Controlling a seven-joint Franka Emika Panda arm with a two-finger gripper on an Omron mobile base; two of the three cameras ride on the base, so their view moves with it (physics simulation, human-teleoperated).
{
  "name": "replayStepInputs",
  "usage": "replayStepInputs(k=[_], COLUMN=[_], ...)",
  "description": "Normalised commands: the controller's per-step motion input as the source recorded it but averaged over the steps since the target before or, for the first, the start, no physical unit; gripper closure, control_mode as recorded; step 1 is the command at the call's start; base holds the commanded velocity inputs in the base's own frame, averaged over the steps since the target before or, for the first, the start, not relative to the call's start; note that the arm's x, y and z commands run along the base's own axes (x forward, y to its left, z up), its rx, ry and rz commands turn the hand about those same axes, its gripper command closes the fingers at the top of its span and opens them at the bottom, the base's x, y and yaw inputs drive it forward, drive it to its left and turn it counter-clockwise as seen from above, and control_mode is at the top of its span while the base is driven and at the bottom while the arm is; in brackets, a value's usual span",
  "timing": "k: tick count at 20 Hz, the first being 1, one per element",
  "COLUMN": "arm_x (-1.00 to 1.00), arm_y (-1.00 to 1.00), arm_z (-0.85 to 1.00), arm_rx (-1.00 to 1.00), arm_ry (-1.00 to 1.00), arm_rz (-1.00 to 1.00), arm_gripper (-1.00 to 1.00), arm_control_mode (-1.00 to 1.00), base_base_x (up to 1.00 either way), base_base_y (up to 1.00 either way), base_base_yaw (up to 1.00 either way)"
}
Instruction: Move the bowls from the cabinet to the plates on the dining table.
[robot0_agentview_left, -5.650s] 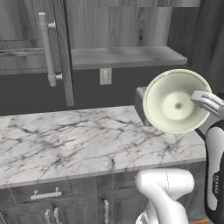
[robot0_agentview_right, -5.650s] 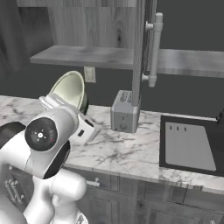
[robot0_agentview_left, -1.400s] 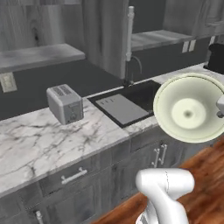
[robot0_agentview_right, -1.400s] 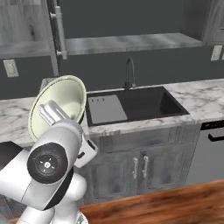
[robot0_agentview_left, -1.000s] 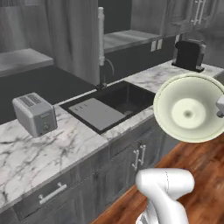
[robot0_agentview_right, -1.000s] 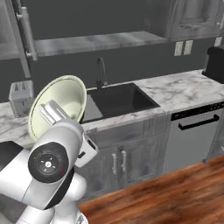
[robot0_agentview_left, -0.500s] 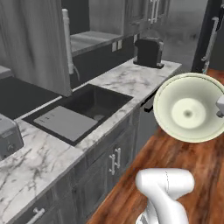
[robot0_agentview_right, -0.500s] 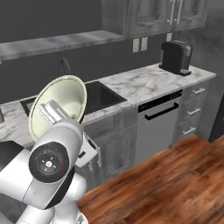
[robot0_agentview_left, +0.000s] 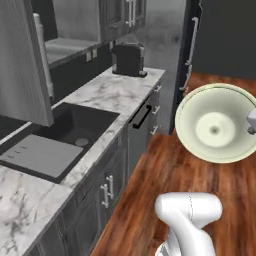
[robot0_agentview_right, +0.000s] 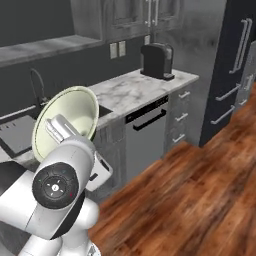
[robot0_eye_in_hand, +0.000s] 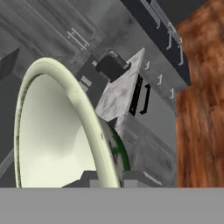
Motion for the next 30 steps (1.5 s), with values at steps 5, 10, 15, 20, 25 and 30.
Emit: replayStepInputs(k=[5, 10, 15, 20, 25, 30], arm_x=[0.00, 0.00, 0.00, 0.00, 0.00, 0.00], arm_y=[0.00, 0.00, 0.00, 0.00, 0.00, 0.00], arm_z=[0.00, 0.00, 0.00, 0.00, 0.00, 0.00], arm_rx=[0.00, 0.00, 0.00, 0.00, 0.00, 0.00], arm_ry=[0.00, 0.00, 0.00, 0.00, 0.00, 0.00], arm_rz=[0.00, 0.00, 0.00, 0.00, 0.00, 0.00], arm_gripper=[1.00, 1.00, 1.00, 1.00, 1.00, 1.00], arm_control_mode=[1.00, 1.00, 1.00, 1.00, 1.00, 1.00], base_base_x=[0.00, 0.00, 0.00, 0.00, 0.00, 0.00], base_base_y=[-0.23, -0.21, -0.19, -0.17, -0.15, -0.08], base_base_yaw=[-0.41, -0.41, -0.42, -0.42, -0.42, -0.21])
